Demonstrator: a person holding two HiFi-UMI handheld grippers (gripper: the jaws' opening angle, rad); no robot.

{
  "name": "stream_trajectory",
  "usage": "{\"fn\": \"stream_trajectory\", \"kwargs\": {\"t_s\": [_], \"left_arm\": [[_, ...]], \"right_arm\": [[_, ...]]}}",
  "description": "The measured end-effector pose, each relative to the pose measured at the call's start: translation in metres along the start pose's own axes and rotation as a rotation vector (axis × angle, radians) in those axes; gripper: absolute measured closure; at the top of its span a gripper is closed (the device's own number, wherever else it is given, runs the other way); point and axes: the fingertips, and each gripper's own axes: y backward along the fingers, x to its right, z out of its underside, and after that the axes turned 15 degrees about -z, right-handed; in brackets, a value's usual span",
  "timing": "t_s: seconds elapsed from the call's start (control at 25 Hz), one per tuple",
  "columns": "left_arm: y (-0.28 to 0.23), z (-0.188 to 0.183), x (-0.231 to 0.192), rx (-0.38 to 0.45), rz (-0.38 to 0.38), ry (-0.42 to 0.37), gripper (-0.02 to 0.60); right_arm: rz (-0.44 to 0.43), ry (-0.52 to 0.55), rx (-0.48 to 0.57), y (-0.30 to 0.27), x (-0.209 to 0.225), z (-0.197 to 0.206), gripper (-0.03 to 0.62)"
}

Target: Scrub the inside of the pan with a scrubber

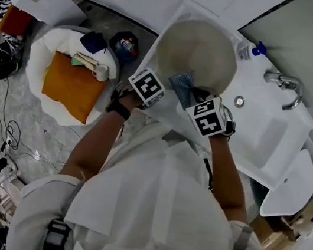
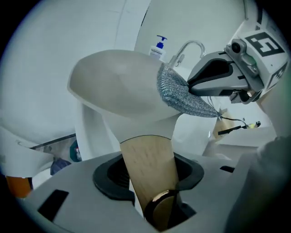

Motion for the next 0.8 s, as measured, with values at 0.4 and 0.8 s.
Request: {"fn": "stream_trajectory", "kwargs": {"t_s": [0.4,0.8], "left_arm": [[0.000,0.000,0.000,-0.004,-0.006,-0.001,0.364],[0.001,0.002,0.001,-0.010,-0.001,-0.006,0.364]], "right_arm": [[0.199,-0.124,0.033,0.044,0.059,0.053,0.574],[0.328,-0.197,0.037,0.065,0.128,0.066,0.574]]}}
